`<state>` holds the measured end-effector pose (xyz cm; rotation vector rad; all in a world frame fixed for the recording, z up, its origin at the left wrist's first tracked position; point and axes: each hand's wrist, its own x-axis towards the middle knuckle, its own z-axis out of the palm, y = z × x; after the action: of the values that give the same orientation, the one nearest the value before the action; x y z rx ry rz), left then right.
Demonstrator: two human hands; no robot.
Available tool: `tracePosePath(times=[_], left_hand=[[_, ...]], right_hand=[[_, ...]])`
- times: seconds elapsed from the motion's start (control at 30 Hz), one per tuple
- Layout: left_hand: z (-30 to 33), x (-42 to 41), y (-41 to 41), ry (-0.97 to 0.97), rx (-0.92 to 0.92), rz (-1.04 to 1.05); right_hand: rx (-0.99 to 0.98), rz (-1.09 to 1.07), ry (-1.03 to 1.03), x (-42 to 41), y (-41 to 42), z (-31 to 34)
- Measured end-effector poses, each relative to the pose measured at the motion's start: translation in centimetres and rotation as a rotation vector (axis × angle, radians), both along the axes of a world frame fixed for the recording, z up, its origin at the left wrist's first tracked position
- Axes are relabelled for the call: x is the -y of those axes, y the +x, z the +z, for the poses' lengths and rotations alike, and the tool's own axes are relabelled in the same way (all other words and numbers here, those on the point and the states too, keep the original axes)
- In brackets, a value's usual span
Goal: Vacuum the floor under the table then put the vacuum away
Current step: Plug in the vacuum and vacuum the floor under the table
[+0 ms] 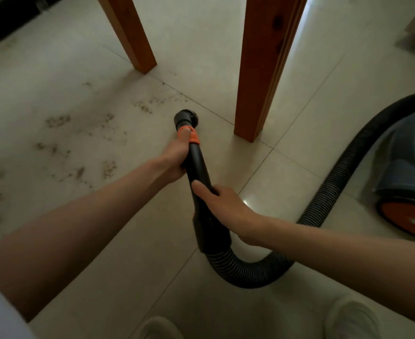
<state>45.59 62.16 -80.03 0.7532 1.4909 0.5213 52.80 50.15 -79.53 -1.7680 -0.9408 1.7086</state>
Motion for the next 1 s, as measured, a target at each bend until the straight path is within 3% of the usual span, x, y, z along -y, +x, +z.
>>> tracePosePath(times=[0.1, 0.37, 0.67, 0.83, 1.0], left_hand=[[-0.5, -1.7, 0.5, -0.004, -0.014, 0.003], [-1.0, -4.6, 4.2, 0.037, -0.014, -0.103], [-1.7, -4.1, 4.5, 0.007, 0.133, -0.099], [-1.5, -4.1, 4.9, 0.037, 0.165, -0.129], [-1.1, -4.5, 6.0, 0.073, 0.185, -0.243]], right_hand=[[0.022, 0.013, 0.009, 0.8, 0.1, -0.9], [0.1, -0.351, 0.189, -1.2, 0.5, -1.3], [0.172, -0.366, 0.237, -2.9, 1.8, -1.6], [0.136, -0.406, 0.221, -3.2, 2.1, -1.6], [-0.131, -0.513, 0.121, -4.6, 3.7, -1.3]])
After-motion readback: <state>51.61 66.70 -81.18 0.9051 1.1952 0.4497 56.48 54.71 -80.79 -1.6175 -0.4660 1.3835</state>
